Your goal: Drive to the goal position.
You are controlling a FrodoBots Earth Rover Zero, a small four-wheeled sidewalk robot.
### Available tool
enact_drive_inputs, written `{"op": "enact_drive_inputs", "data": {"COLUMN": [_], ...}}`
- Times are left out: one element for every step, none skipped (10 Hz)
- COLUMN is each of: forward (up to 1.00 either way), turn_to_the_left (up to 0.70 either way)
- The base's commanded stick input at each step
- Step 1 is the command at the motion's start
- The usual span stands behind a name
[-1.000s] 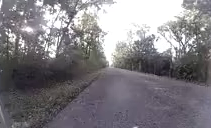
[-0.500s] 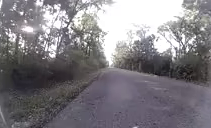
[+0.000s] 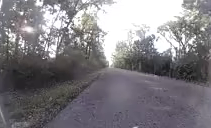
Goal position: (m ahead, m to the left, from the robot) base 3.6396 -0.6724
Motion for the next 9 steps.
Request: {"op": "enact_drive_inputs", "data": {"forward": [0.05,0.05,0.05,0.05,0.05,0.05,0.05,0.05,0.05], "turn_to_the_left": [0.00,0.00,0.00,0.00,0.00,0.00,0.00,0.00,0.00]}}
